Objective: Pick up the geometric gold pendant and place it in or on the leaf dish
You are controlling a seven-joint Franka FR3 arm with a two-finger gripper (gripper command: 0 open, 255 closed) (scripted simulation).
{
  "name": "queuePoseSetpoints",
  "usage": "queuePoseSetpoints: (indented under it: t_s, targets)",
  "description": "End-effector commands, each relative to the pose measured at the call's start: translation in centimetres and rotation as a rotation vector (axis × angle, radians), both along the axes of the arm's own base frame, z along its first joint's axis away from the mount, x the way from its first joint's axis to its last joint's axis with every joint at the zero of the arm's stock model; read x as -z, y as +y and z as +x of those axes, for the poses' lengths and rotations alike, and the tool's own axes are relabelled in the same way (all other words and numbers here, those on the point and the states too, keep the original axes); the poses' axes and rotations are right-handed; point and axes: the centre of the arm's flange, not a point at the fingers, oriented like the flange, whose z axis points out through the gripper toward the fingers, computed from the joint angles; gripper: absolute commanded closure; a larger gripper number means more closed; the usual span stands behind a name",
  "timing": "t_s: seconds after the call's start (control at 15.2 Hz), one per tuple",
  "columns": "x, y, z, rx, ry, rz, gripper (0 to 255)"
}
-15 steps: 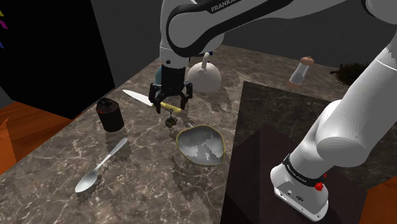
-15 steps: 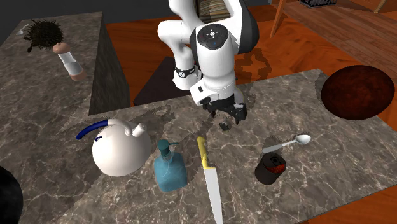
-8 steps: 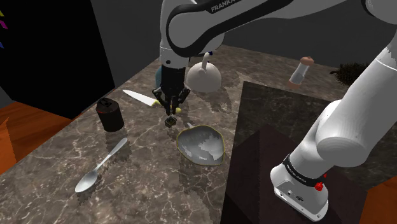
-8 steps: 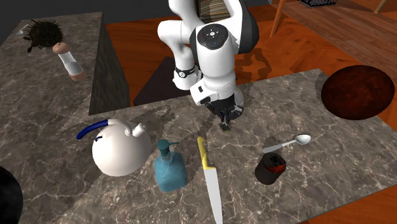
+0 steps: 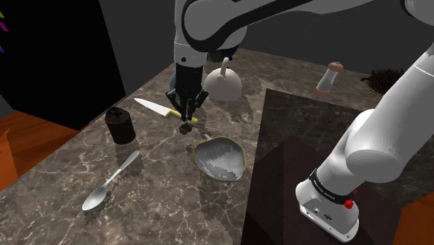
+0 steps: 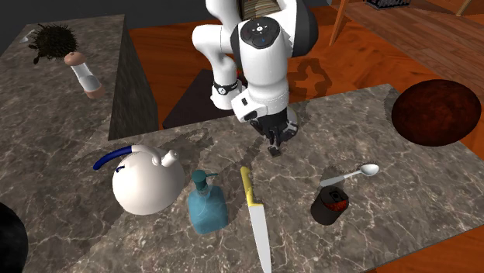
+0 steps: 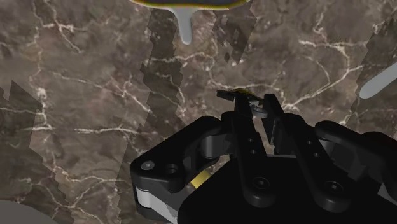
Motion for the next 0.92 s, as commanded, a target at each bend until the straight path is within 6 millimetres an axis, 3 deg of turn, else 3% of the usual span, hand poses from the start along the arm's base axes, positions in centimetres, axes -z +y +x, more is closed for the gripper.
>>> queuePoseSetpoints:
  t_s: [0.0,0.86]
  targets:
    - [-1.0,0.0,-0.1,0.0,0.0,0.0,255]
    - [-7.9,0.0,-0.1,0.0,0.0,0.0,255]
